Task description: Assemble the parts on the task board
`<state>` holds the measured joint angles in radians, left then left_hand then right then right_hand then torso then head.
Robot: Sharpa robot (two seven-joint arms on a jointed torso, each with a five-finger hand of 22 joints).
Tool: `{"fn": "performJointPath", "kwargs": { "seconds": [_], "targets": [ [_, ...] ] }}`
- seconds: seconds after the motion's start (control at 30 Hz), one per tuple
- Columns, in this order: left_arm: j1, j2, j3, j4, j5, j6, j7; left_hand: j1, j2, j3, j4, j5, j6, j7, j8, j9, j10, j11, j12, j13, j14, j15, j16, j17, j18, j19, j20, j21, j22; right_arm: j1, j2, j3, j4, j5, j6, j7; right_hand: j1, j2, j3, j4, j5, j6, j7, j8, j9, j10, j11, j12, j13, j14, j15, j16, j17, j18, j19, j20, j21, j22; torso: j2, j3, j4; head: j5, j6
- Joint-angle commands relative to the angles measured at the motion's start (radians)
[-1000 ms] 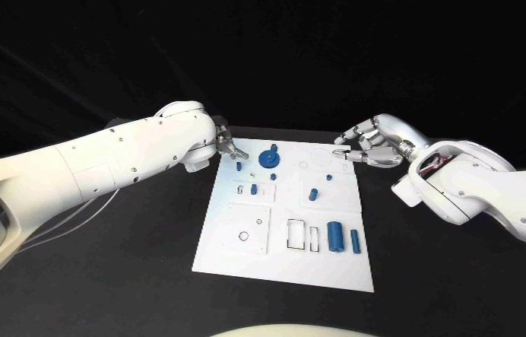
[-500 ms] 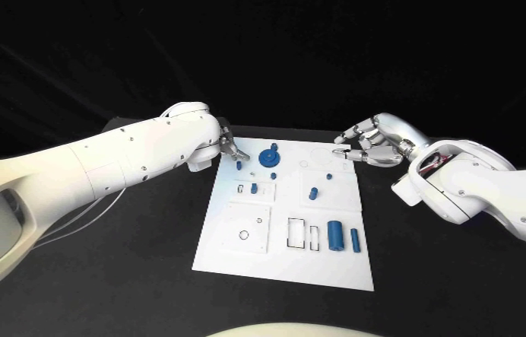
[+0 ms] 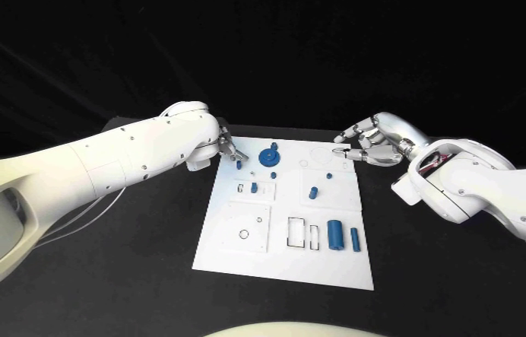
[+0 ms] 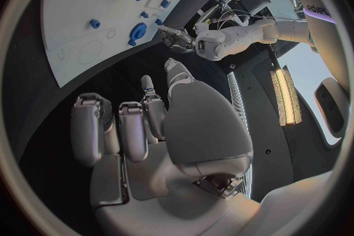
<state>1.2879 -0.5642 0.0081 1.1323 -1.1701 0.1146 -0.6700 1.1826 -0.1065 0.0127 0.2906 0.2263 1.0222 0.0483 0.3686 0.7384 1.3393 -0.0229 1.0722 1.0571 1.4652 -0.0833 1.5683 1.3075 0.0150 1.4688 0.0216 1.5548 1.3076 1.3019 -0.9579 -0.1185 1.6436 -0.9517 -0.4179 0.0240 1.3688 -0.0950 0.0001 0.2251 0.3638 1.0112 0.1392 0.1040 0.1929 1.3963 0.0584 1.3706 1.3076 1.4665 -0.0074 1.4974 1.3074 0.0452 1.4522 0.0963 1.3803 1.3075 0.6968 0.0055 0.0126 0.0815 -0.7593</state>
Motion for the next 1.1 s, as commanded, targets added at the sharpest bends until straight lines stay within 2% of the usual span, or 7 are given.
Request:
{"fn": "performJointPath", "kwargs": {
  "seconds": [0.03, 0.63, 0.93, 1.1],
  "targets": [
    [0.000, 0.005, 0.000, -0.003, -0.002, 0.026, 0.011, 0.004, 0.012, -0.007, 0.000, 0.003, 0.008, 0.000, -0.007, -0.002, -0.002, 0.001, -0.002, 0.000, 0.106, 0.007, 0.002, 0.263, -0.006, 0.078, 0.006, -0.004, 0.229, -0.001, 0.001, 0.000, 0.001, -0.005, 0.013, 0.004, -0.008, 0.001, -0.004, -0.001, 0.005, -0.002, -0.001, 0.006, 0.002, 0.000, -0.002, -0.003, 0.049, 0.071, -0.007, -0.001, 0.136, 0.005, -0.004, -0.002, -0.003, 0.139, -0.001, -0.0001, -0.0005, 0.001, 0.000],
    [-0.003, 0.015, -0.005, -0.013, 0.011, 0.051, 0.014, 0.026, 0.025, -0.009, -0.003, 0.003, 0.013, -0.001, -0.011, -0.011, -0.002, 0.001, 0.001, 0.001, 0.106, 0.007, 0.002, 0.263, -0.006, 0.079, 0.007, -0.004, 0.229, -0.001, 0.002, 0.000, 0.001, -0.005, 0.013, 0.005, -0.008, 0.001, -0.004, -0.001, 0.005, -0.002, -0.001, 0.006, 0.002, 0.000, -0.002, -0.003, 0.049, 0.071, -0.007, -0.001, 0.136, 0.005, -0.004, -0.002, -0.003, 0.139, 0.000, 0.0005, 0.0001, 0.000, -0.002],
    [-0.003, 0.016, -0.005, -0.015, 0.023, 0.046, 0.018, 0.049, 0.045, -0.008, -0.003, 0.003, 0.018, -0.001, -0.016, -0.019, -0.004, 0.000, 0.000, -0.002, 0.106, 0.006, 0.002, 0.263, -0.006, 0.079, 0.007, -0.004, 0.229, -0.001, 0.002, 0.000, 0.001, -0.005, 0.013, 0.005, -0.008, 0.001, -0.004, -0.001, 0.005, -0.002, -0.001, 0.006, 0.002, 0.000, -0.002, -0.003, 0.049, 0.071, -0.007, -0.001, 0.136, 0.005, -0.004, -0.002, -0.003, 0.139, 0.000, 0.0003, 0.0005, 0.001, -0.002],
    [-0.003, 0.016, -0.005, -0.015, 0.026, 0.039, 0.024, 0.125, 0.093, 0.027, -0.020, 0.006, 0.017, -0.006, -0.023, -0.031, -0.008, -0.004, -0.002, -0.006, 0.106, 0.002, 0.002, 0.263, -0.006, 0.078, 0.006, -0.004, 0.229, -0.001, 0.002, 0.000, 0.000, -0.005, 0.012, 0.004, -0.007, 0.002, -0.004, -0.001, 0.006, -0.002, -0.001, 0.007, 0.002, 0.002, -0.002, -0.001, 0.051, 0.071, -0.007, 0.000, 0.137, 0.005, -0.004, -0.002, -0.002, 0.140, -0.001, 0.0006, -0.0001, 0.002, -0.004]
  ]
}}
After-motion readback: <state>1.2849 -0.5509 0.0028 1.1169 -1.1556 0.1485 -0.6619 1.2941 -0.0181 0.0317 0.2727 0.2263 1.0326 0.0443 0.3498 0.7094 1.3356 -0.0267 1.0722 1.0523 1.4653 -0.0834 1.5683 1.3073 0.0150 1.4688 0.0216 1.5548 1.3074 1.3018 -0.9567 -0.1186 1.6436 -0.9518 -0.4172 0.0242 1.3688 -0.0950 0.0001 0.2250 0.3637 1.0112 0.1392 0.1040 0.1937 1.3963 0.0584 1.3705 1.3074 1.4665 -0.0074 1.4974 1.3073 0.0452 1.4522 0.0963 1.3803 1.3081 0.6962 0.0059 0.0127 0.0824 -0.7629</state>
